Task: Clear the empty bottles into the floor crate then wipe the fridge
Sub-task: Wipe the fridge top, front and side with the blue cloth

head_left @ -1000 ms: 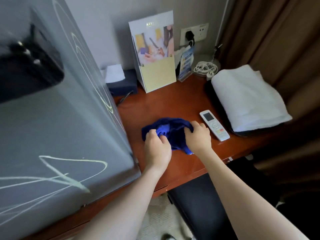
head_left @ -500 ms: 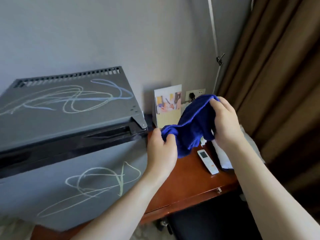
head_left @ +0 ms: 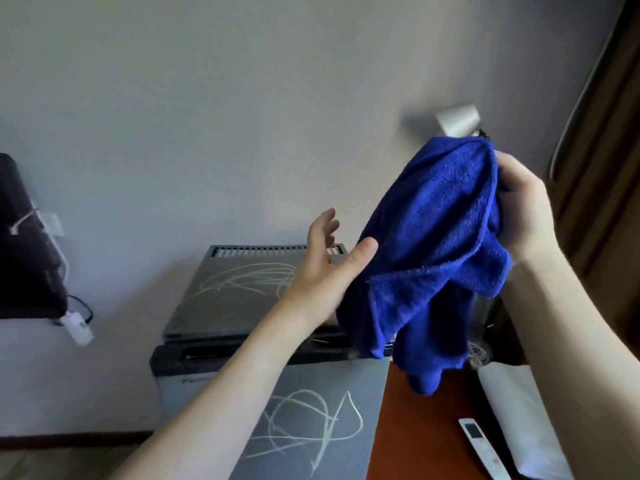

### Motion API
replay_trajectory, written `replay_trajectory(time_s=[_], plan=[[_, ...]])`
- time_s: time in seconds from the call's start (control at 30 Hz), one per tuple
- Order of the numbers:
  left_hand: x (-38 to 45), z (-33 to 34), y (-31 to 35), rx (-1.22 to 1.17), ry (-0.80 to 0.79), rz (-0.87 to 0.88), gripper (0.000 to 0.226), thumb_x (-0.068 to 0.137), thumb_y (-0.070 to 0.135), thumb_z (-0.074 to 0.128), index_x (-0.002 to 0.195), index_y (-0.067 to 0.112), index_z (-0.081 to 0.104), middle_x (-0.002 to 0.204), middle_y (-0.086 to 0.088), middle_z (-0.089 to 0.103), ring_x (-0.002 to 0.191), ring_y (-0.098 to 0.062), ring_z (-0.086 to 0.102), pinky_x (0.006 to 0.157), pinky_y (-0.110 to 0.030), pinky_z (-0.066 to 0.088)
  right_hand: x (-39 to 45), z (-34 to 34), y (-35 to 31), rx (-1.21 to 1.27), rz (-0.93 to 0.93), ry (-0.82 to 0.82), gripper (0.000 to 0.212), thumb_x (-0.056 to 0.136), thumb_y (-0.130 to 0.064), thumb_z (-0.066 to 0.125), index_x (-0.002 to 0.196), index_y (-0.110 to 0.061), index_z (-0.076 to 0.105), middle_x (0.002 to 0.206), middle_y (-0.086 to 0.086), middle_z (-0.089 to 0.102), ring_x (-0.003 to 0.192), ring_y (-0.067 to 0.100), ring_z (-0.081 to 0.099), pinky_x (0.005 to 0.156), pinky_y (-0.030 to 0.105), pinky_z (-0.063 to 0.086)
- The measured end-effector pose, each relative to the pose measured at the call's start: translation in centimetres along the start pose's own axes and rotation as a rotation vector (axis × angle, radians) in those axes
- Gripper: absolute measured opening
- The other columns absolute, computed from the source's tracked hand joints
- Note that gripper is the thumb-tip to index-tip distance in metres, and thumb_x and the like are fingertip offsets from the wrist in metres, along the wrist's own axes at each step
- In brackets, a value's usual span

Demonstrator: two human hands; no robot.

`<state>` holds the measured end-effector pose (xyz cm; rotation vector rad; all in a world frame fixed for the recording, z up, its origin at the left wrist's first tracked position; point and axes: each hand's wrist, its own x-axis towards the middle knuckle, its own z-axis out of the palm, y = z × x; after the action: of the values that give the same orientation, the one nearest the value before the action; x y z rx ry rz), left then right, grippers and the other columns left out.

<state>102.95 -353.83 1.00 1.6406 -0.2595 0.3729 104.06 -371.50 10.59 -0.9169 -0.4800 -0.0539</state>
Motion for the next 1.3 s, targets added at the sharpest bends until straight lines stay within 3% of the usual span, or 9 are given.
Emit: replay_trajectory(time_s=[0.13,0.2,0.37,0.6,0.73,0.97,1.07,1.17,1.3], plan=[[-1.2,-5.6,0.5,0.085,-0.101,-0.120,0.034,0.082,0.044,0.074,0.112,0.033,0.064,0.114,0.011,0.074,0.106,-0.009,0.068,0.091,-0.023,0.051,-0.1,3.2,2.3,-0.011,0.069,-0.034,0.034,0.098,-0.014,0.040,0.064,-0.018,0.039,0.047,-0.006,0.042,0.043,0.007,0.042,0.043,0.014,0.038],[-2.1,-8.1,0.7,0.048,-0.106,-0.197,0.011,0.093,0.029,0.065,0.102,0.024,0.071,0.100,0.004,0.078,0.095,-0.015,0.073,0.086,-0.029,0.055,0.2,3.5,3.6,-0.022,0.174,-0.084,0.030,0.093,-0.019,0.042,0.064,-0.016,0.049,0.052,-0.003,0.050,0.047,0.010,0.050,0.048,0.015,0.043],[-3.3,-13.9,2.1,0.128,-0.049,-0.184,0.035,0.087,0.044,0.070,0.106,0.015,0.074,0.109,-0.004,0.076,0.105,-0.025,0.072,0.097,-0.044,0.054,2.0,2.4,6.3,-0.285,0.193,-0.111,0.009,0.075,-0.017,0.053,0.071,-0.012,0.059,0.067,0.003,0.057,0.061,0.017,0.055,0.059,0.027,0.046],[-1.2,-19.2,4.5,0.580,0.115,0.031,0.033,0.069,0.059,0.073,0.084,0.029,0.074,0.084,0.007,0.076,0.080,-0.015,0.071,0.086,-0.049,0.057,3.5,2.5,7.8,-0.559,0.002,-0.222,0.013,0.075,-0.002,0.050,0.077,-0.015,0.051,0.069,0.000,0.055,0.063,0.013,0.050,0.058,0.026,0.040],[0.3,-20.5,5.8,0.863,0.164,0.047,0.047,0.065,0.078,0.058,0.086,0.038,0.069,0.079,0.015,0.072,0.085,-0.019,0.069,0.084,-0.048,0.055,4.2,2.5,8.4,-0.740,-0.073,-0.175,0.031,0.082,0.014,0.047,0.076,-0.016,0.050,0.062,-0.007,0.057,0.057,0.008,0.052,0.051,0.019,0.040],[1.6,-20.4,-0.5,1.010,0.247,-0.039,0.033,0.082,0.067,0.061,0.094,0.037,0.067,0.091,0.018,0.072,0.093,-0.017,0.066,0.083,-0.032,0.050,5.0,1.7,15.0,-0.830,0.033,0.044,0.027,0.083,0.015,0.049,0.092,-0.011,0.055,0.071,0.001,0.059,0.060,0.011,0.056,0.051,0.018,0.041],[1.6,-20.2,-7.0,1.144,0.273,-0.177,0.034,0.084,0.058,0.063,0.109,0.035,0.066,0.114,0.006,0.069,0.114,-0.025,0.056,0.092,-0.035,0.044,4.4,0.6,21.6,-1.221,0.078,0.059,0.029,0.082,0.003,0.057,0.109,-0.007,0.060,0.098,0.004,0.067,0.098,0.026,0.063,0.076,0.020,0.045],[0.3,-19.6,-11.6,1.283,0.232,-0.257,0.049,0.086,0.053,0.061,0.128,0.028,0.058,0.137,0.003,0.053,0.129,-0.027,0.037,0.104,-0.039,0.032,1.6,0.7,26.7,-1.509,0.088,-0.144,0.049,0.080,-0.022,0.052,0.128,-0.014,0.056,0.132,0.006,0.059,0.130,0.031,0.047,0.108,0.040,0.037],[-1.8,-18.7,-14.1,1.294,-0.058,-0.366,0.078,0.092,0.071,0.034,0.155,0.026,0.027,0.166,0.000,0.018,0.152,-0.028,0.009,0.121,-0.042,0.009,-1.5,2.2,30.4,-1.750,0.173,-0.537,0.085,0.079,-0.068,0.013,0.153,-0.029,0.029,0.166,-0.004,0.016,0.154,0.028,-0.001,0.120,0.052,-0.012]])
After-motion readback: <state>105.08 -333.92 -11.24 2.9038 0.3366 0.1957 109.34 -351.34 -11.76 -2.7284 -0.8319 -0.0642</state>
